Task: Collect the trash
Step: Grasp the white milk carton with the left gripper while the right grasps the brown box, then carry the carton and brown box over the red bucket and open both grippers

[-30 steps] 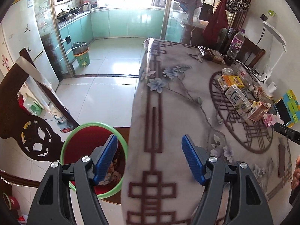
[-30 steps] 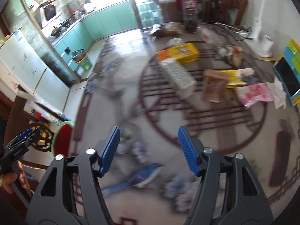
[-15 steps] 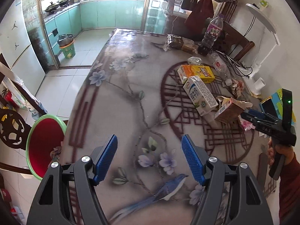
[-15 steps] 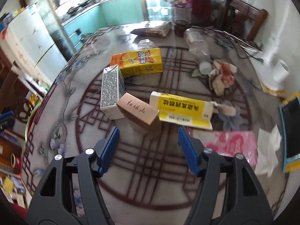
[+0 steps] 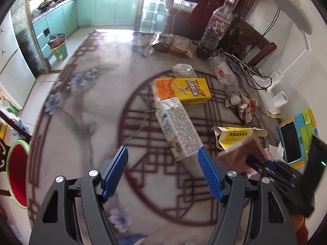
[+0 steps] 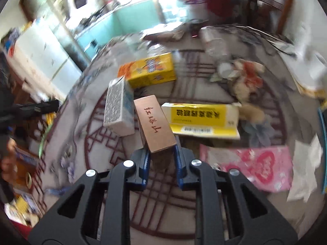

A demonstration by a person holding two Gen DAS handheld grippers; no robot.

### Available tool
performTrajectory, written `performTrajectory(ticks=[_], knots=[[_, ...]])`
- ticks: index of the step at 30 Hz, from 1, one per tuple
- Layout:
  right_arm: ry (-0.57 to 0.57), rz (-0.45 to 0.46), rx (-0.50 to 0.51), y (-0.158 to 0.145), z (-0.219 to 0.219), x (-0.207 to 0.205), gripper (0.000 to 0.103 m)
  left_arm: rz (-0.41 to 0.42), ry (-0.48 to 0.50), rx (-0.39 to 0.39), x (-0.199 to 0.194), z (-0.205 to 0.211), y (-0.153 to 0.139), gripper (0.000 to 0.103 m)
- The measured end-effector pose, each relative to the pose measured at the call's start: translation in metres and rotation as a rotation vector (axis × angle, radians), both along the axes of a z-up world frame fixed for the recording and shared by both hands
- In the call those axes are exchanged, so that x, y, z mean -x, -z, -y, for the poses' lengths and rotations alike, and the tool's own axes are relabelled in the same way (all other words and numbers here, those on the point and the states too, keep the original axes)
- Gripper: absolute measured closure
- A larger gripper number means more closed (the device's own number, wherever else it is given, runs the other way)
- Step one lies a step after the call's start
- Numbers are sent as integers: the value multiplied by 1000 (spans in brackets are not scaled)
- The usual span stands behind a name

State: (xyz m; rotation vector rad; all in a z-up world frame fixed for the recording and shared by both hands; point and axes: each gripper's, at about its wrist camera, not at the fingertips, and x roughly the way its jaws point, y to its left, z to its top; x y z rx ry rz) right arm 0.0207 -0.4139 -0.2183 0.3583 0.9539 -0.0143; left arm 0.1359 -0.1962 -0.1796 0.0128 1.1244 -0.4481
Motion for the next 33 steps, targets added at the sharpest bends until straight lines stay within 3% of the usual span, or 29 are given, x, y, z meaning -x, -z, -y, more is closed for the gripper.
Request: performTrajectory(ticks=[3, 7, 8, 9, 10, 14, 21, 26, 33], knots=[[105, 17, -57, -7, 19, 24, 82, -18, 17, -25, -14, 37, 22, 36], [137, 0, -65, -9, 27, 42, 82, -45, 12, -69, -32, 67, 47, 36], [137, -3, -55, -9, 27, 44, 82, -52, 4, -82, -35, 71, 53, 39], [136, -5, -53, -9, 27, 45, 82, -68, -6, -95, -38, 75, 59, 51], [135, -4, -55, -9, 27, 48, 82, -83, -12, -97, -41, 75, 63, 56], [141, 5, -77, -11, 26, 51, 82, -98, 5, -62, -43, 76, 64, 66], [131, 45, -81, -25, 13, 49, 82, 43, 39, -13, -17, 47, 12, 68], [97, 80, -66, -43, -6, 50, 82, 159, 48, -27, 14, 13, -28, 67], [27, 106, -60, -61, -50, 53, 82, 210, 12, -47, 52, -40, -47, 67]])
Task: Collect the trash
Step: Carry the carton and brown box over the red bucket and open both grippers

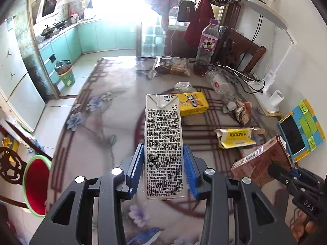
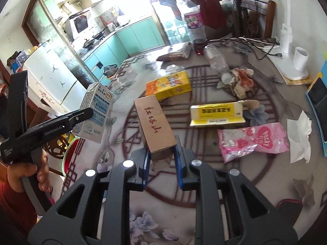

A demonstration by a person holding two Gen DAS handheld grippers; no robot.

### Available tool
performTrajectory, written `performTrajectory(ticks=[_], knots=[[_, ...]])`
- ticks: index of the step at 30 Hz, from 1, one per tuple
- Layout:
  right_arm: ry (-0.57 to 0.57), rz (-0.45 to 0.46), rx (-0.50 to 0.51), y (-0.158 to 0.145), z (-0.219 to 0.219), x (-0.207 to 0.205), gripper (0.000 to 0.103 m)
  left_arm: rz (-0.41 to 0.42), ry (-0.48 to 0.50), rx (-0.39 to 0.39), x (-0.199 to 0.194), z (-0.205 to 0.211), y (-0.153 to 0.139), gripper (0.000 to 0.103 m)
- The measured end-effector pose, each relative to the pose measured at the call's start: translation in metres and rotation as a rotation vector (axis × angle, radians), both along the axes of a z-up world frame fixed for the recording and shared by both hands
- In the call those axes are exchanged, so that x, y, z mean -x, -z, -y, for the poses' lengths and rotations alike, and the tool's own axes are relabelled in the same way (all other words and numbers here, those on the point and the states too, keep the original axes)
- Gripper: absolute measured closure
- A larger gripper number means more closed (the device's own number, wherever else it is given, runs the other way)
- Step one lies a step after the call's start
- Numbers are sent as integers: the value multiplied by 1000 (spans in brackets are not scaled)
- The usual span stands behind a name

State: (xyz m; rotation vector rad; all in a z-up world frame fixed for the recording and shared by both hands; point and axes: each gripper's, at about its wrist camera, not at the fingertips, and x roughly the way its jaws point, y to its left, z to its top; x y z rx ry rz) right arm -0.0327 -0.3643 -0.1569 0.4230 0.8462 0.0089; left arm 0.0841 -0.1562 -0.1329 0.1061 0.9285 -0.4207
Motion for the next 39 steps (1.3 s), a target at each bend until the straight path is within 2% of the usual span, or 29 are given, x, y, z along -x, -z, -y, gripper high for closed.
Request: performTrajectory(ticks=[6, 12, 18, 23, 29, 39], knots=[[-62, 2, -1, -5, -36, -1, 82, 17, -60, 22, 15, -44, -10, 67], [-125, 18, -15, -9, -74, -8, 82, 57, -93, 3, 23, -78, -20, 67], [-153, 21, 7, -15, -110, -21, 82, 59, -103, 17, 21, -115, -23, 67], [-103, 26, 51, -23, -133, -27, 82, 55, -67, 43, 15, -141, -22, 67], [-15, -8, 55, -24, -155, -36, 82, 38, -28, 66, 5, -174, -22, 67], [45, -10, 47, -29, -208, -47, 81, 43, -12, 71, -8, -236, -20, 67]])
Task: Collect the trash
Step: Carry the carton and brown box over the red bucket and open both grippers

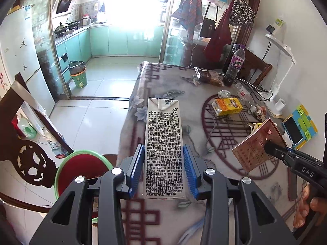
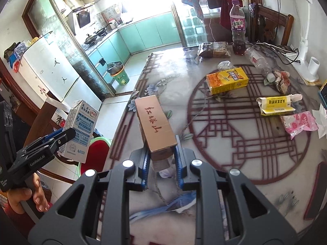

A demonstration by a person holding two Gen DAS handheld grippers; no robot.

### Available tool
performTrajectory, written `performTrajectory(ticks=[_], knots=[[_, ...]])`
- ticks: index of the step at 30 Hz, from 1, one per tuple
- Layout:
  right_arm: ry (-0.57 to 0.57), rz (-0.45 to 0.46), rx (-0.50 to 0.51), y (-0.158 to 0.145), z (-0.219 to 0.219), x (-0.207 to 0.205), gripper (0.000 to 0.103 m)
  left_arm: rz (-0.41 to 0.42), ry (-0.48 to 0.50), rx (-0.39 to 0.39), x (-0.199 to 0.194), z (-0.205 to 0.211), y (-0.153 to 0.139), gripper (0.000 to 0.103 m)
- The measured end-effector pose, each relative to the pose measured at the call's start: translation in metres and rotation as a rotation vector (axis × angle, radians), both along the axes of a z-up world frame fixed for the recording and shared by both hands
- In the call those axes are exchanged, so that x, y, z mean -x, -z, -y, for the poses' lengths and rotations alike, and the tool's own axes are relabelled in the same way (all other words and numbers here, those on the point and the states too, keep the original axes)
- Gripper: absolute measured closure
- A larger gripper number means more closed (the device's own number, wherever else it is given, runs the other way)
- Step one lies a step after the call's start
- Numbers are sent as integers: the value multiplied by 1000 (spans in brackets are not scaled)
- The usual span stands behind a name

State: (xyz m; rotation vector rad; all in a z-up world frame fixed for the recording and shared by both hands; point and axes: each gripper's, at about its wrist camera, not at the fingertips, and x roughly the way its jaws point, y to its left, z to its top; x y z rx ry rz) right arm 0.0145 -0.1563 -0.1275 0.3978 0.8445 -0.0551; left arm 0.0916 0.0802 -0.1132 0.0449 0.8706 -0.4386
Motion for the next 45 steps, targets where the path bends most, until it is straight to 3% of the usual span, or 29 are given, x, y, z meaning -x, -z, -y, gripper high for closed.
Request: performTrajectory(ticks=[11, 27, 45], knots=[[-19, 11, 39, -7, -63, -7, 82, -6, -17, 10, -3, -61, 7, 67], [-96, 25, 54, -18, -121, -25, 82, -8, -81, -25, -6, -121, 17, 67], [-263, 5, 29, -7, -186, -78, 82, -64, -274, -74, -38, -209, 43, 68]])
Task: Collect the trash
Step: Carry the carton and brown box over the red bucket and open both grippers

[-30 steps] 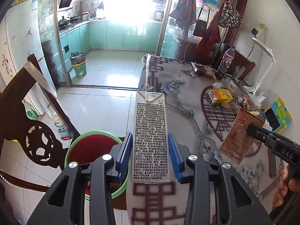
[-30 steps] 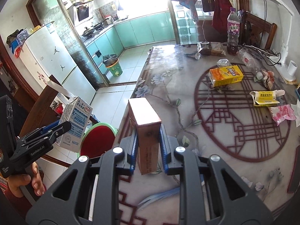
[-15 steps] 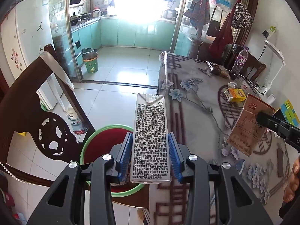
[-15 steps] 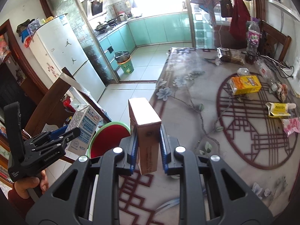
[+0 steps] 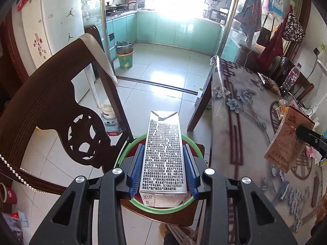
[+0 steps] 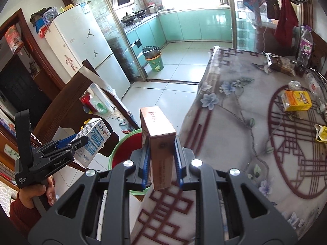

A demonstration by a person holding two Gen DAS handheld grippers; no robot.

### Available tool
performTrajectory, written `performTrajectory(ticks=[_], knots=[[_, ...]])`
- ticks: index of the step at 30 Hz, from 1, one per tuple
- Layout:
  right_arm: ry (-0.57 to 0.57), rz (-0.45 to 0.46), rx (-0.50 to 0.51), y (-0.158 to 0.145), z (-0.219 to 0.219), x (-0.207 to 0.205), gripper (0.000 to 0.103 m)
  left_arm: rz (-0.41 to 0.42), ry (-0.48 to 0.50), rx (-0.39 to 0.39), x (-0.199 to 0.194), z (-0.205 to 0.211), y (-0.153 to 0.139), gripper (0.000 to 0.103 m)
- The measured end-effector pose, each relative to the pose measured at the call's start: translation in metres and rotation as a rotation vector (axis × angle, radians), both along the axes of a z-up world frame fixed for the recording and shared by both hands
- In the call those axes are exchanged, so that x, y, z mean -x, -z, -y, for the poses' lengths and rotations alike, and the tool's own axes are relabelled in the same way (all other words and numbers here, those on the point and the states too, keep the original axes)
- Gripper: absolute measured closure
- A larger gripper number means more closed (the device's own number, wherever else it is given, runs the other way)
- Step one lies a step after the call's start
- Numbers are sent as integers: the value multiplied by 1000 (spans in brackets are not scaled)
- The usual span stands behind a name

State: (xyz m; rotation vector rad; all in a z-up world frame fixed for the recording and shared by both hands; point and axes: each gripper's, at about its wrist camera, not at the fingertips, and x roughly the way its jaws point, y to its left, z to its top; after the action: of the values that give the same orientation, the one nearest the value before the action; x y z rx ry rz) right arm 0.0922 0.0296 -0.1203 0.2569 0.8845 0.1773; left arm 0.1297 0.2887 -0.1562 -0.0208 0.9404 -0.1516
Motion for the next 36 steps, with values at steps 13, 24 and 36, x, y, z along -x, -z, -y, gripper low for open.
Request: performTrajectory(ticks=[13, 24, 36], knots=[[-69, -40, -53, 13, -43, -36, 82, -76, -17, 16, -31, -20, 36, 68], [-102, -66, -37, 21, -58, -53, 82, -94, 2, -10, -53, -15, 44, 68], [-148, -96, -29, 28, -68, -60, 82, -135, -5, 11, -69, -16, 55, 68]])
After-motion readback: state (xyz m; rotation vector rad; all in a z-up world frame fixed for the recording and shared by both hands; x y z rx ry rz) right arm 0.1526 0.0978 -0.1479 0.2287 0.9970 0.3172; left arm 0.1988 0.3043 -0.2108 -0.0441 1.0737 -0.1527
